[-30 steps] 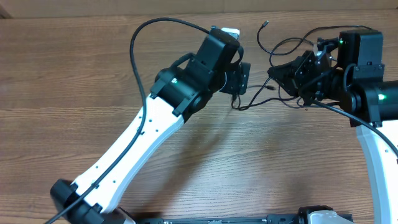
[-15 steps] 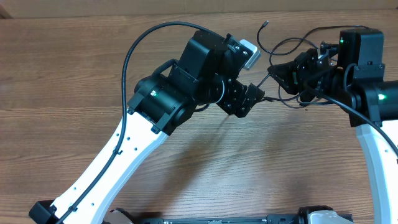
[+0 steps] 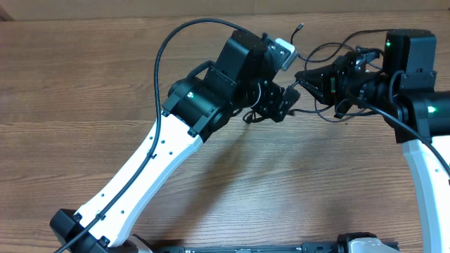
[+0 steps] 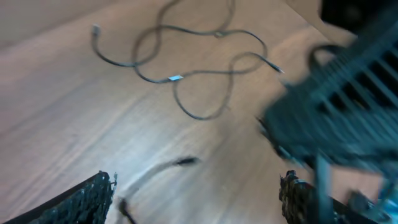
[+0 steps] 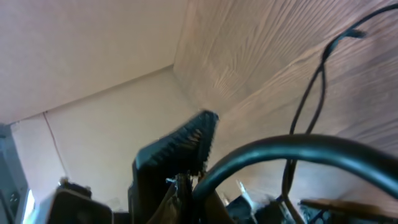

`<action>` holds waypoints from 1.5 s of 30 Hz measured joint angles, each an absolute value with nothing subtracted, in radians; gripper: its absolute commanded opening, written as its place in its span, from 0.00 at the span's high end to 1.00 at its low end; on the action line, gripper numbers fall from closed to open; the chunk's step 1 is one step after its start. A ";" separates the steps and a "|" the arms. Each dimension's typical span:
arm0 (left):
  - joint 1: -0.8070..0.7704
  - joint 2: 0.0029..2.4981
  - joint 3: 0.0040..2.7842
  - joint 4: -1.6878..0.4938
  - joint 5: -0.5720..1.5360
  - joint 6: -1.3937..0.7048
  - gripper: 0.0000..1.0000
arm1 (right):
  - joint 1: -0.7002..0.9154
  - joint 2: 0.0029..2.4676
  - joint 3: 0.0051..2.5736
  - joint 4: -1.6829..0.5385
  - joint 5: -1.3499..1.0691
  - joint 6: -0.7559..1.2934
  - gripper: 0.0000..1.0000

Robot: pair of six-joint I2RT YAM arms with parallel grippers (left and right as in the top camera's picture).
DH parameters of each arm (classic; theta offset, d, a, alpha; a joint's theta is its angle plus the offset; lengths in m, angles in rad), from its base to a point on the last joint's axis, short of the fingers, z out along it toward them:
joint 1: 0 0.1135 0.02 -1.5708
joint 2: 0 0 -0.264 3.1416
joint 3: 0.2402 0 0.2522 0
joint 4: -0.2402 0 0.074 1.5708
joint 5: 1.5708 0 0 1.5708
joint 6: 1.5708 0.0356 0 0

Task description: Untangle cables

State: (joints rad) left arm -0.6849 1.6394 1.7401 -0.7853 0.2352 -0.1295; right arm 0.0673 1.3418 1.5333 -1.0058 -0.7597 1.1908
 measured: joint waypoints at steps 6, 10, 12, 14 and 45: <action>-0.688 1.639 1.740 -0.783 0.148 -0.141 0.12 | 0.067 1.346 1.533 -1.003 -0.799 1.206 0.96; -0.688 1.639 1.740 -0.785 0.117 -0.147 0.12 | 0.067 1.349 1.533 -0.994 -0.830 1.221 0.96; -0.688 1.639 1.740 -0.789 0.093 -0.151 0.12 | 0.067 1.350 1.533 -0.987 -0.851 1.227 0.96; -0.692 1.639 1.740 -0.794 0.053 -0.162 0.11 | 0.067 1.351 1.533 -0.975 -0.874 1.231 0.96; -0.566 1.641 1.740 -0.786 -0.198 -0.407 0.05 | 0.066 1.351 1.534 -0.957 -1.081 1.238 0.96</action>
